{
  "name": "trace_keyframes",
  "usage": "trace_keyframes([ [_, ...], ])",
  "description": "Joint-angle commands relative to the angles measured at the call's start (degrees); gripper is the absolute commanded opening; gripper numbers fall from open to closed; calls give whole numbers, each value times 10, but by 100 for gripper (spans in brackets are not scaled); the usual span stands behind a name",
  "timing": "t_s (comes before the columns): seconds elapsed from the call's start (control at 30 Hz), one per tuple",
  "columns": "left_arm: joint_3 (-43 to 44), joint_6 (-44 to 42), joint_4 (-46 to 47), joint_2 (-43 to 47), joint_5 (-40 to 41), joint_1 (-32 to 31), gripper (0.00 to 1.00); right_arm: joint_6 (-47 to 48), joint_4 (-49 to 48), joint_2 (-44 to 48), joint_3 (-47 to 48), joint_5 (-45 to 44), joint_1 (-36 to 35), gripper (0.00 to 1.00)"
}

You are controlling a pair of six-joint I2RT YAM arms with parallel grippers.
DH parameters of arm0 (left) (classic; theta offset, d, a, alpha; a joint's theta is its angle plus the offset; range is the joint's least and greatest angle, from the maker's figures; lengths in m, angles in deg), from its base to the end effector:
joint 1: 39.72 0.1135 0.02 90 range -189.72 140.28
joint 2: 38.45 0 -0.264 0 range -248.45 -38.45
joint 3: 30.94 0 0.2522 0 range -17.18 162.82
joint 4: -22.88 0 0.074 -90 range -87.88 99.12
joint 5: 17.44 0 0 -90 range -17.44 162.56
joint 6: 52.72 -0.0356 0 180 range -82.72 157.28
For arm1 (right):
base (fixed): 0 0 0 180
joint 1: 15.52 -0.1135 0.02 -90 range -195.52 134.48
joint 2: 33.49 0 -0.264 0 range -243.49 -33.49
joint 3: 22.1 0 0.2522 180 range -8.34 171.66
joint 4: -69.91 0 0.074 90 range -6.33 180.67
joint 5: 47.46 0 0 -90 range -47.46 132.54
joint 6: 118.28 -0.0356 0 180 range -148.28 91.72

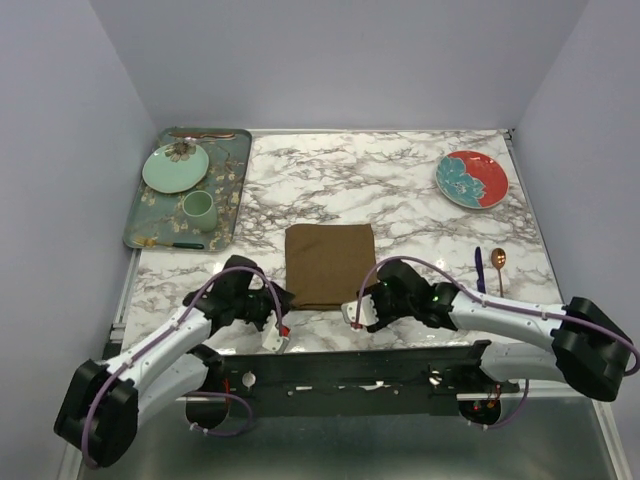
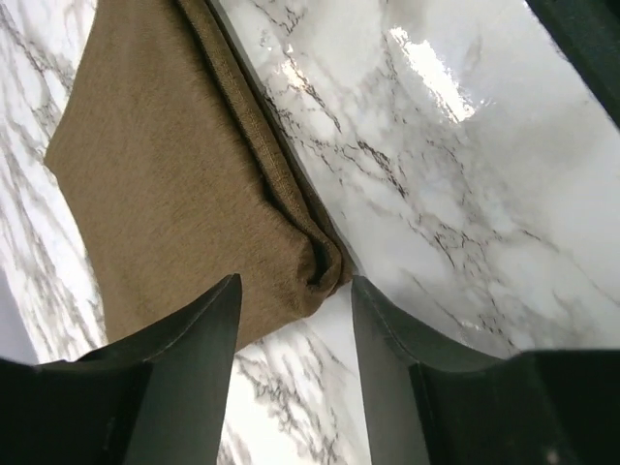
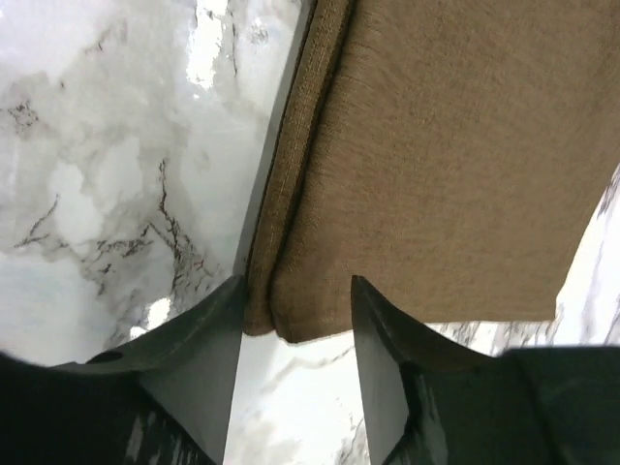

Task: Fold the napkin into a case and place the utensils inside
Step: Turn over the upper triangle folded napkin at the center of the board.

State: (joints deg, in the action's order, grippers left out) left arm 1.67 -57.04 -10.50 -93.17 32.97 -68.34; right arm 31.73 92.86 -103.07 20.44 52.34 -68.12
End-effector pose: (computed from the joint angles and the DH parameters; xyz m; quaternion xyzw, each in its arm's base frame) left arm 0.1284 -0.0959 0.1505 0.8374 0.3409 -0.1203 0.4099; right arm 0.1304 0.1806 0.1627 -0.7952 0.4951 0.0581 0.3453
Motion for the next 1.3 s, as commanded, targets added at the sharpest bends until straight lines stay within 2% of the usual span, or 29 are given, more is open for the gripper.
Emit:
trace_keyframes([
  [0.0, 51, 23, -157, 88, -29, -1, 61, -26, 84, 58, 47, -3, -13, 68],
  [0.07, 71, 110, -182, 132, -29, -1, 61, -34, 140, 98, 65, 17, -13, 76],
  [0.13, 86, 180, -177, 148, -15, -1, 60, -77, 166, 113, 90, 9, -12, 76],
  [0.17, 103, 250, -173, 144, 3, -1, 56, -90, 193, 117, 99, 6, -12, 73],
  [0.23, 127, 299, -181, 107, 19, -1, 49, -138, 206, 114, 116, -4, -6, 66],
  [0.27, 154, 362, -180, 89, 25, 0, 41, -154, 217, 104, 123, -2, -2, 60],
  [0.37, 199, 425, -184, 16, 15, 1, 31, -248, 226, 74, 155, 14, 17, 51],
  [0.43, 213, 480, -179, -25, 6, 1, 30, -313, 231, 50, 179, 76, 66, 47],
  [0.5, 221, 529, -170, -44, 4, 0, 30, -357, 234, 38, 191, 92, 88, 45],
  [0.63, 220, 568, -138, -81, 24, 1, 26, -424, 253, -30, 229, 149, 144, 40],
  [0.83, 237, 612, -119, -143, 42, -6, 17, -515, 239, -118, 254, 228, 155, 35],
  [1.0, 233, 633, -104, -176, 82, -31, 14, -538, 213, -172, 246, 219, 166, 35],
  [1.27, 223, 609, -121, -247, 151, -65, 12, -591, 216, -248, 245, 219, 174, 31],
])
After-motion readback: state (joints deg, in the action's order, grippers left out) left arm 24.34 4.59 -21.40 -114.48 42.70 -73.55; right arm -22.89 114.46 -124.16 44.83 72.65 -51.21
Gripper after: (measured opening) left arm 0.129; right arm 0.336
